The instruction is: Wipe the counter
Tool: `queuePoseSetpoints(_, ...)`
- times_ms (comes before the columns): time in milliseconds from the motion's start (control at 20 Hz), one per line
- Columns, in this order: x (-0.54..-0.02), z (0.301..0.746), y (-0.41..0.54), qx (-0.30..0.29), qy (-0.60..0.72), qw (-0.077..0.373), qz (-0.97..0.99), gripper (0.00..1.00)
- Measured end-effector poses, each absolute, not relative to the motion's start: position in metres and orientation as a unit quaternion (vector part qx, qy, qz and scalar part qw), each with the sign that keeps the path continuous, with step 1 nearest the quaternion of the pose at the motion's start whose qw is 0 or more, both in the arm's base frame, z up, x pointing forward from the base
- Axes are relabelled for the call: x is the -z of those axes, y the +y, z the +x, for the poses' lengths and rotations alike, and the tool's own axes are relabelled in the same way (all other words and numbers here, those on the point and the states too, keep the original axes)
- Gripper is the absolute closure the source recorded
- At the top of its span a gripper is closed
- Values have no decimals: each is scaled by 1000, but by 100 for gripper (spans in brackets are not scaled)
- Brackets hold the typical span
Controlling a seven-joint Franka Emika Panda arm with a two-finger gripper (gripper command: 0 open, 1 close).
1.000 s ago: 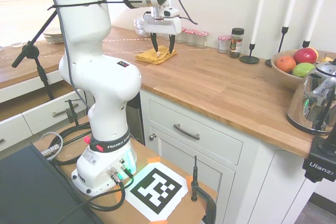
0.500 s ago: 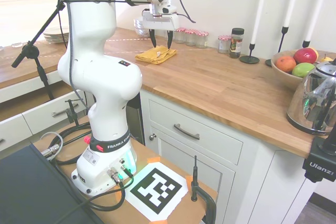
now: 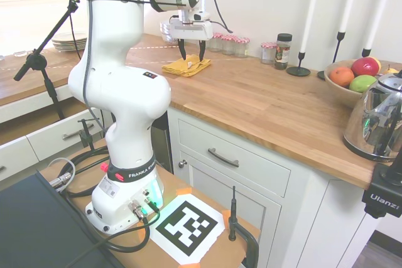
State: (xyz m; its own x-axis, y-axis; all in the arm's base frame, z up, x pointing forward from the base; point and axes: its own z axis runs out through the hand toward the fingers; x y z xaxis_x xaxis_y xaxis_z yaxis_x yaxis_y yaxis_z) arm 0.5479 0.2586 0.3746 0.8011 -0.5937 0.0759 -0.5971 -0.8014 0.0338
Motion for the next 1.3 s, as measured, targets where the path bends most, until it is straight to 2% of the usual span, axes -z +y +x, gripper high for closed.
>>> queuePoseSetpoints(450, -337, 552, 261, -15, -313, 40, 949, 0)
queuePoseSetpoints(500, -336, 552, 261, -15, -313, 40, 949, 100)
queuePoseSetpoints(1300, -332, 551, 264, -17, -315, 27, 949, 100)
